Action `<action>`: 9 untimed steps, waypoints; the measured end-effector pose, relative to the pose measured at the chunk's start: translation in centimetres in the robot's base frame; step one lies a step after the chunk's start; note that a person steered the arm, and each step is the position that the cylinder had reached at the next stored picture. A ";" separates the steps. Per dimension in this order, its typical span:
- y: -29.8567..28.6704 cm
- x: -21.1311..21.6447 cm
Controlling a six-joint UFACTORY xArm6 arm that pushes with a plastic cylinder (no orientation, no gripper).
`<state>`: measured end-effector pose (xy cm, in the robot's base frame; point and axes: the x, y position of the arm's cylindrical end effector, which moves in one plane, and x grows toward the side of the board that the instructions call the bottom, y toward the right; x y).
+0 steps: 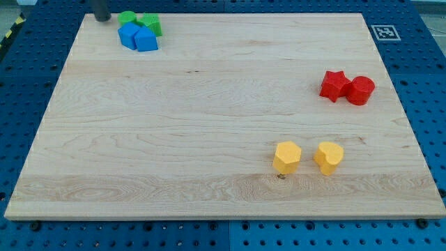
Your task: Separate the green star from green circle
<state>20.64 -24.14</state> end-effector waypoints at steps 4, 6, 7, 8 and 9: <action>-0.9 -0.2; -1.8 1.2; 2.8 1.2; 9.2 1.2; 16.3 2.7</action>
<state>23.33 -7.81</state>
